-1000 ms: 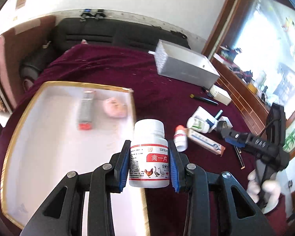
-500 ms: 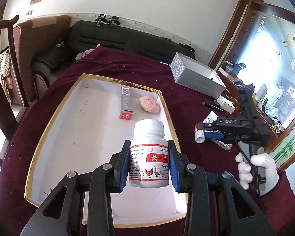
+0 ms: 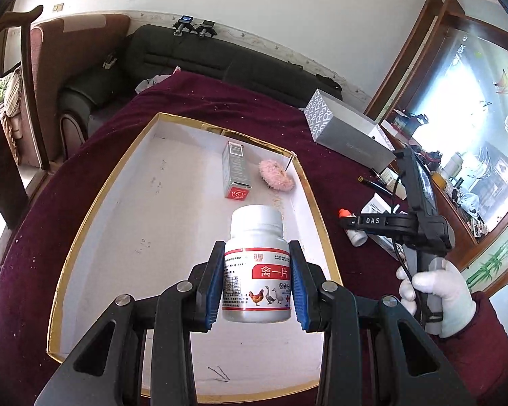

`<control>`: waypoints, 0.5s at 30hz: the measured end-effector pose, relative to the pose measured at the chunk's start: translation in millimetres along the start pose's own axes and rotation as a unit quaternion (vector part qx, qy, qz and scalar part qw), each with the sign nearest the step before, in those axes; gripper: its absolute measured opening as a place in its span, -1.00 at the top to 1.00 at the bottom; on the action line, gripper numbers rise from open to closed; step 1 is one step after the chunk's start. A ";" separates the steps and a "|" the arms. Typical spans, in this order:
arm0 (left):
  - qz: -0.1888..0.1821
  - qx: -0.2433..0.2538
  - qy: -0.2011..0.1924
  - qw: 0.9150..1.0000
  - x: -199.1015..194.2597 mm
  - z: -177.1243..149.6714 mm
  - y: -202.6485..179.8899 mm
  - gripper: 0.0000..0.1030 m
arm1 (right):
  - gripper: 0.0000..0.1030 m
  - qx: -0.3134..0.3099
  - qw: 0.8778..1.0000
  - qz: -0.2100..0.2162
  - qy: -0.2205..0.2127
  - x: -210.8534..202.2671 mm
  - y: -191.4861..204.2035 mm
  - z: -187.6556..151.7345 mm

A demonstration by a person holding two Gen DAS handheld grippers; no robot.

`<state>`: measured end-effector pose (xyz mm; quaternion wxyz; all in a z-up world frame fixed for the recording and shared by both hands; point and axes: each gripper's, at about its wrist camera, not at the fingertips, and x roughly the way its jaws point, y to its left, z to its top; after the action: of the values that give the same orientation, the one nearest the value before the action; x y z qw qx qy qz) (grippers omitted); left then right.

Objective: Organize objects
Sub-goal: 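Place both bottles into the tray with both tools and release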

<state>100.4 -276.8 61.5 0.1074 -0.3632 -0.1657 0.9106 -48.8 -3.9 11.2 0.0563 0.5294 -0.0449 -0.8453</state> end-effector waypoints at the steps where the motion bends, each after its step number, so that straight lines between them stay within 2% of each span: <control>1: 0.001 0.001 0.000 1.000 -0.6 -0.2 -0.7 0.40 | 0.52 0.003 1.000 0.007 0.001 -1.4 -0.9 -1.0; 7: 0.001 0.003 -0.008 1.000 -12.4 2.8 -4.2 0.40 | 0.52 0.038 0.995 0.091 -0.005 -27.1 -9.7 -4.9; 9: -0.001 0.002 -0.013 1.000 -18.6 7.7 -3.8 0.40 | 0.52 0.043 0.990 0.132 -0.012 -41.8 -7.4 -2.9; 12: 0.015 0.014 -0.027 0.999 -31.3 21.3 -4.8 0.40 | 0.52 0.039 0.984 0.171 -0.018 -61.2 1.4 1.6; 15: 0.037 0.032 -0.037 0.998 -37.4 38.7 -4.9 0.40 | 0.52 0.034 0.973 0.229 -0.015 -75.0 21.0 9.7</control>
<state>100.5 -292.8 113.1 0.0794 -0.3310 -0.1266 0.9317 -24.0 -13.9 85.0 0.2295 0.4942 -0.1939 -0.8158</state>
